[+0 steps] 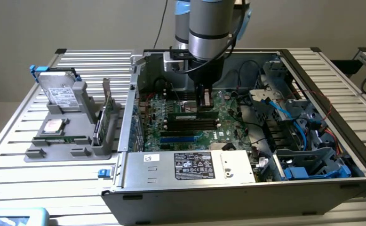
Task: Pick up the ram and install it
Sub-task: 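Insert the ram into the slot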
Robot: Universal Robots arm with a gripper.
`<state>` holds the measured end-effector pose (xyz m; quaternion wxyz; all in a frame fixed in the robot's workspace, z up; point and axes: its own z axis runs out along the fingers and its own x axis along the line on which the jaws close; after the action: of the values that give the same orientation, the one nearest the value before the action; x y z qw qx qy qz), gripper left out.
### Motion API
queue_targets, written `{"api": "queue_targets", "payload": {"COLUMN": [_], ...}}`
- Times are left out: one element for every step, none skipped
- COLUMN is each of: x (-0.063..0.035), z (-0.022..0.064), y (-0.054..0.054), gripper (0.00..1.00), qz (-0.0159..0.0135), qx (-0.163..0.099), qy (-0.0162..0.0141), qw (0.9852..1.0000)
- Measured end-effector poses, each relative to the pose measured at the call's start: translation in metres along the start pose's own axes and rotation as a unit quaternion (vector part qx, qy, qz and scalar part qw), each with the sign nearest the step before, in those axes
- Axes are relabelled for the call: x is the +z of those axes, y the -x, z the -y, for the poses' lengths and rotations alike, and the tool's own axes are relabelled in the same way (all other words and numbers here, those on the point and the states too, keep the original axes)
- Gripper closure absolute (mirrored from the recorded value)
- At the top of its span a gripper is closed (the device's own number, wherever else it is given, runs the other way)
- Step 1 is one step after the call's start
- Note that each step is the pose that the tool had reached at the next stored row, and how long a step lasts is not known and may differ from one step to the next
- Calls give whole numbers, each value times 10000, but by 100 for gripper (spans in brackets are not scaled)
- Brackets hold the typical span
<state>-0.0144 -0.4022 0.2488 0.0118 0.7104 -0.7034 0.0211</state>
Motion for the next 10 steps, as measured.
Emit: {"api": "queue_targets", "payload": {"x": [7,15,22,29,35,43,52,63,73,84], "z": [0,0,0,0,-1,-1,-1,-1,-1,-1], "y": [0,1,1,1,2,2,2,3,3,4], "gripper": [87,87,87,87,87,87,87,87,87,87], "qz": [-2,-6,-9,-12,-16,-18,-20,-22,-25,-29], "qx": [0,0,0,0,0,0,0,0,0,0], "qy": [0,0,0,0,0,0,0,0,0,0], "qw": [10000,10000,10000,10000,10000,10000,10000,10000,10000,10000]}}
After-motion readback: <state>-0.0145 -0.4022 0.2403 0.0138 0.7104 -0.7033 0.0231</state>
